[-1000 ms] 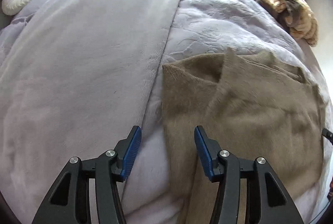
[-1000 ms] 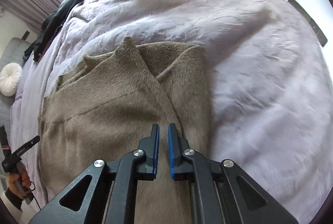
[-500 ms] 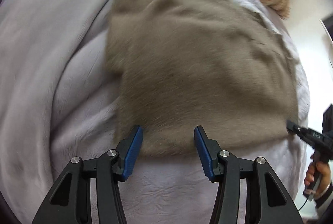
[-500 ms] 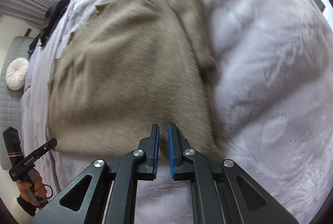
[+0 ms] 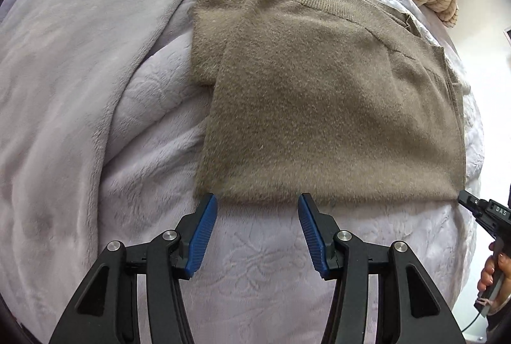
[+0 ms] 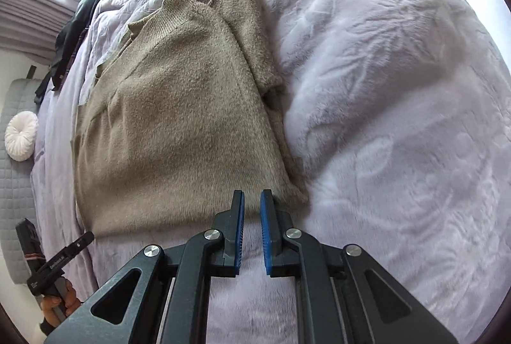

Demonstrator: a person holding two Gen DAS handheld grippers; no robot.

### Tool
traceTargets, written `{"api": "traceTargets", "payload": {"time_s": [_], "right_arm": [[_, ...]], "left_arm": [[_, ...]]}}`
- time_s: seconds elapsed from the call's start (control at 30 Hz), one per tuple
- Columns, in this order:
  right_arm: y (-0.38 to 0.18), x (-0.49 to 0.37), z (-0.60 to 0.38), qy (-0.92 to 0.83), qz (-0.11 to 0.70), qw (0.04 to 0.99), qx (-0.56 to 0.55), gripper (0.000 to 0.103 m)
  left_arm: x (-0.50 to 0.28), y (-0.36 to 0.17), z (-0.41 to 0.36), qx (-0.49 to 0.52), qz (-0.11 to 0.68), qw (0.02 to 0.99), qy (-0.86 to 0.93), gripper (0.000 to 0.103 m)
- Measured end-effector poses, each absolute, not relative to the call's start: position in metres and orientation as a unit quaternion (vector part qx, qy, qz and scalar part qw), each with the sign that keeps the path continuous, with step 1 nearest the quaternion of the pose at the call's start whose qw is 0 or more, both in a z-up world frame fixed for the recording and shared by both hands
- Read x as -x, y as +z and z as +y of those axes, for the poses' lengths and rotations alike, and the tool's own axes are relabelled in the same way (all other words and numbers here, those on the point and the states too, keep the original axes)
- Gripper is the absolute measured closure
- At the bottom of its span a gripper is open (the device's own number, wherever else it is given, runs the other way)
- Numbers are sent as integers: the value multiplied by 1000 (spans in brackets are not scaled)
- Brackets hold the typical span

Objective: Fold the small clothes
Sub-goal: 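Open both grippers and pull them back from the folded sweater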

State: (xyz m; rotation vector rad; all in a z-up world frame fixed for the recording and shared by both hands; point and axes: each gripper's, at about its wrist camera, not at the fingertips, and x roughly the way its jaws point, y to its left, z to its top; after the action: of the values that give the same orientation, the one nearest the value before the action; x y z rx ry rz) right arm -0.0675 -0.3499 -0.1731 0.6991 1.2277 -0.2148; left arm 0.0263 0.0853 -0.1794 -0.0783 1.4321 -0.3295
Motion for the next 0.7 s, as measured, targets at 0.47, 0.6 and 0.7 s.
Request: {"api": "traceTargets", "payload": {"time_s": [0.47,0.6,0.7], "right_arm": [[-156,79,-313,-84,577,744,-327,91],[-159,74,-298,-71,588,738,-323,86],[-162,70,-286,-64,594,735,-320,51]], "left_arm": [[-7,-159,99,-1,656,741,-143,49],[-5,-160,105,-3,663,735,-141,49],[-4,-163,109,-9,666,733,-136,31]]}}
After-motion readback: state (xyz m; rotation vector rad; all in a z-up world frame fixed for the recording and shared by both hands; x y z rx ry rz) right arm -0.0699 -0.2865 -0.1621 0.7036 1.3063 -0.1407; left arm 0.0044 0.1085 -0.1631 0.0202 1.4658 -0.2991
